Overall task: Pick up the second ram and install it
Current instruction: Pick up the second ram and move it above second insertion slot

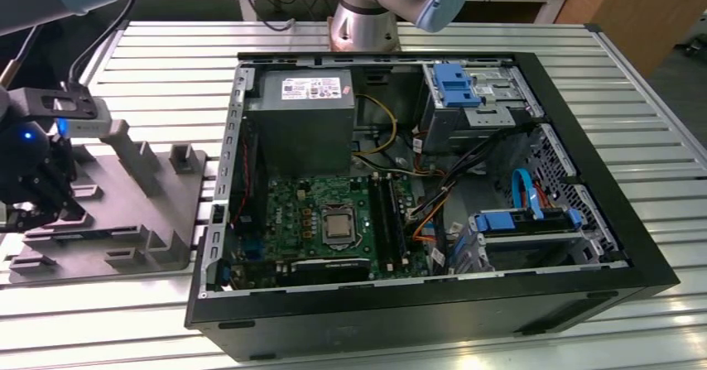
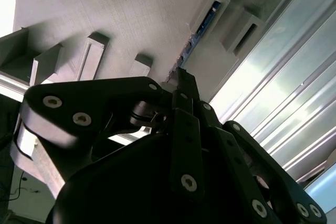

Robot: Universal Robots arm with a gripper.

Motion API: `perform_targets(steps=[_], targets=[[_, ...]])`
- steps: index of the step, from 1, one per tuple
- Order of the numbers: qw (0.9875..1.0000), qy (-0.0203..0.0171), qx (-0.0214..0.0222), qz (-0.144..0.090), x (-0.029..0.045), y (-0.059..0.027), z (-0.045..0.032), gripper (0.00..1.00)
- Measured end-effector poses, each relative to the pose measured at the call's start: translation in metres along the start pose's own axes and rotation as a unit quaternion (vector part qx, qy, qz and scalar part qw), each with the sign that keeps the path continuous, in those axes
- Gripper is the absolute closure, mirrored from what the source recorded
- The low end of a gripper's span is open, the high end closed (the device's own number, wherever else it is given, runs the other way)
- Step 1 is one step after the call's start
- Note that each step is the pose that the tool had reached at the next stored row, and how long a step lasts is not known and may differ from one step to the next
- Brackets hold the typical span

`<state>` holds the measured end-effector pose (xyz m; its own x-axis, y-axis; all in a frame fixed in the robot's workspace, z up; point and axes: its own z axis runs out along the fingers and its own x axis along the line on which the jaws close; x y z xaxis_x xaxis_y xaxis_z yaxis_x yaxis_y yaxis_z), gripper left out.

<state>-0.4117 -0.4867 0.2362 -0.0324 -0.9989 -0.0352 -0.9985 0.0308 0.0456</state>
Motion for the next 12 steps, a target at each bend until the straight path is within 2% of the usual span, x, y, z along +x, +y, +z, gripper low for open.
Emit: perform_targets(steps=[5, 12], targets=[[1.0, 0.0, 0.0, 0.0, 0.0012, 0.0006, 0.0044, 0.9], [1.0, 0.0, 0.0, 0.0, 0.0018, 0.0069, 0.0106, 0.9]])
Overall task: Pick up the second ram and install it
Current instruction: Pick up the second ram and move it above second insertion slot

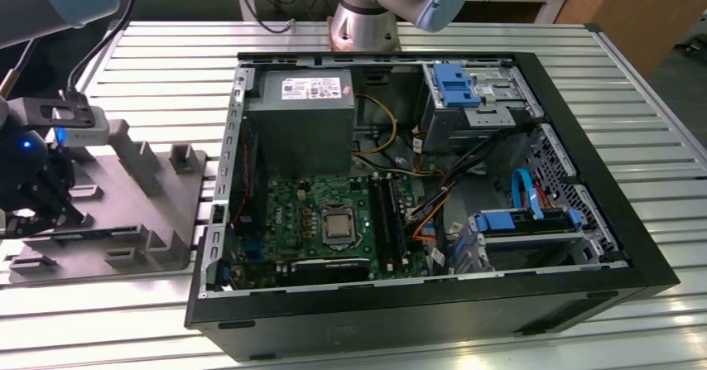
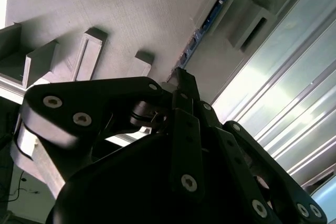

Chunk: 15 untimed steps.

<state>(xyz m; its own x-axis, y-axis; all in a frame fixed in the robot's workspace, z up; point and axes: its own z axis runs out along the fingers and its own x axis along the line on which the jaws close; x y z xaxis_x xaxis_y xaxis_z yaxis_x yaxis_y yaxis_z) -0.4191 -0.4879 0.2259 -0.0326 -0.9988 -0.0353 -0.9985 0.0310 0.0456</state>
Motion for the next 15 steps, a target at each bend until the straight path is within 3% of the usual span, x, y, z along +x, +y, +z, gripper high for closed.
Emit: perform_targets(steps=[15], targets=[[1.0, 0.0002, -0.0001, -0.004, 0.0047, 0.0044, 0.0104, 0.9]])
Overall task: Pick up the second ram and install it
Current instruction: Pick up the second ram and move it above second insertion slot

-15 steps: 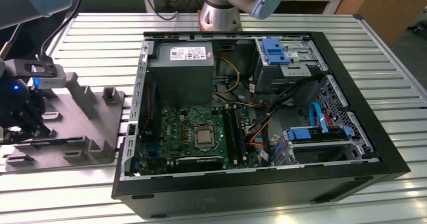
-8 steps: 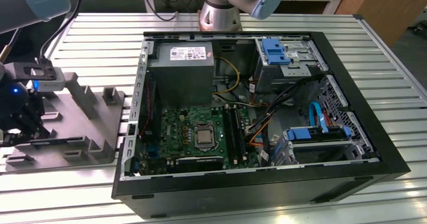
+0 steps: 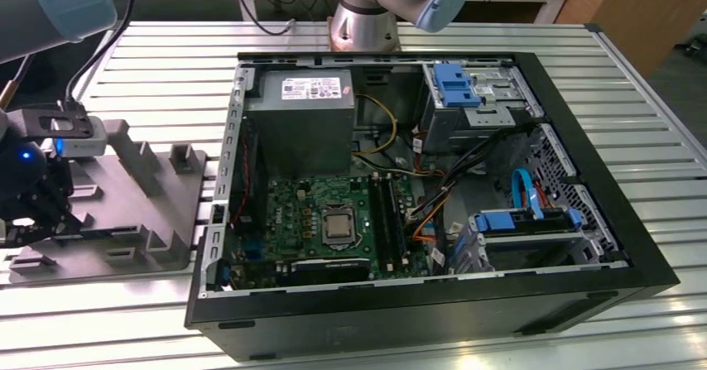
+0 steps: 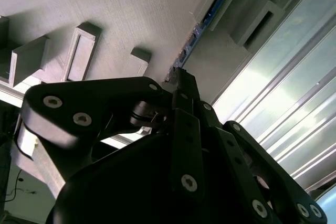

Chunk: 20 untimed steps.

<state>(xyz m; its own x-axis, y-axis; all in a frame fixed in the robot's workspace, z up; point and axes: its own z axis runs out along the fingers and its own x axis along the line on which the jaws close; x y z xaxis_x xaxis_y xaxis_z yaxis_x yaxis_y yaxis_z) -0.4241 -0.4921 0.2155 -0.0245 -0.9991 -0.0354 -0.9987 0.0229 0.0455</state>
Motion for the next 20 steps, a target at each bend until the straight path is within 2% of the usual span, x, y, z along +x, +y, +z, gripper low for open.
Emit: perform_targets(steps=[4, 9, 13, 20], targets=[[1.0, 0.0001, -0.0001, -0.001, 0.0001, 0.0, 0.0001, 0.9], [0.9996, 0.0013, -0.001, -0.026, 0.0002, -0.0001, 0.0018, 0.9], [0.9996, 0.0013, -0.001, -0.027, 0.0003, -0.0002, 0.0047, 0.9], [0.9996, 0.0, -0.0009, -0.027, -0.0005, -0.0002, 0.005, 0.9]])
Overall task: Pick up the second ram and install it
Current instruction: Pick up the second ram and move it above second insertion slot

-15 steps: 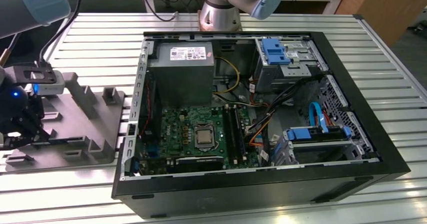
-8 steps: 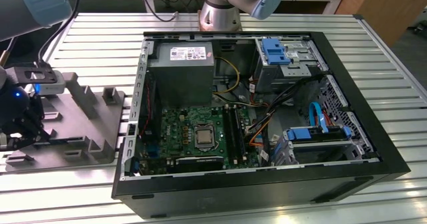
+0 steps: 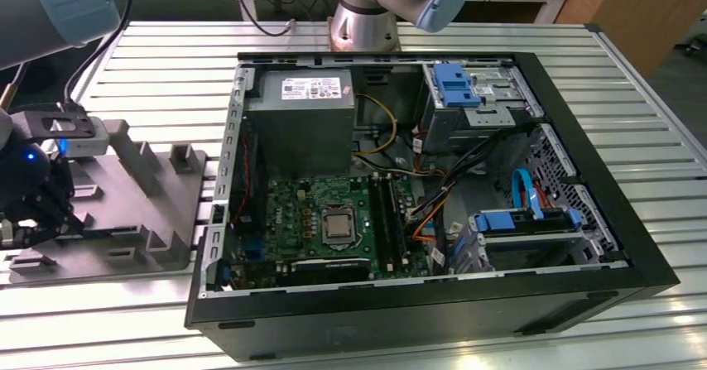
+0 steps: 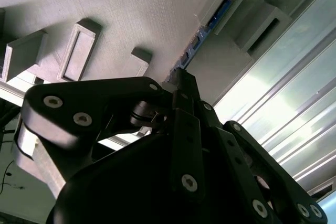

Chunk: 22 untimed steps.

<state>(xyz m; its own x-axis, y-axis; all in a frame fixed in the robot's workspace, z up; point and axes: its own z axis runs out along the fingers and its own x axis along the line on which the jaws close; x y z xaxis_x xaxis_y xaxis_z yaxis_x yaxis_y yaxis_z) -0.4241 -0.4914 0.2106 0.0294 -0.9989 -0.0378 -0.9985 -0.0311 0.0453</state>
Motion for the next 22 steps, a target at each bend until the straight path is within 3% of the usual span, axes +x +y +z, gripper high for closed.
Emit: perform_targets(steps=[8, 10, 12, 14, 15, 22], targets=[[1.0, 0.0, -0.0001, 0.0, 0.0, 0.0, -0.0001, 0.89], [1.0, 0.0, -0.0001, 0.0, 0.0, 0.0, -0.0001, 0.84], [1.0, 0.0, -0.0001, 0.0, 0.0, 0.0, 0.0, 0.71], [1.0, 0.0, 0.0, 0.0, 0.0, 0.0, 0.0, 0.71], [1.0, 0.0, 0.0, 0.0, 0.0, 0.0, 0.0003, 0.64], [1.0, 0.0, -0.0001, 0.0, 0.0003, 0.0005, 0.0088, 0.64]])
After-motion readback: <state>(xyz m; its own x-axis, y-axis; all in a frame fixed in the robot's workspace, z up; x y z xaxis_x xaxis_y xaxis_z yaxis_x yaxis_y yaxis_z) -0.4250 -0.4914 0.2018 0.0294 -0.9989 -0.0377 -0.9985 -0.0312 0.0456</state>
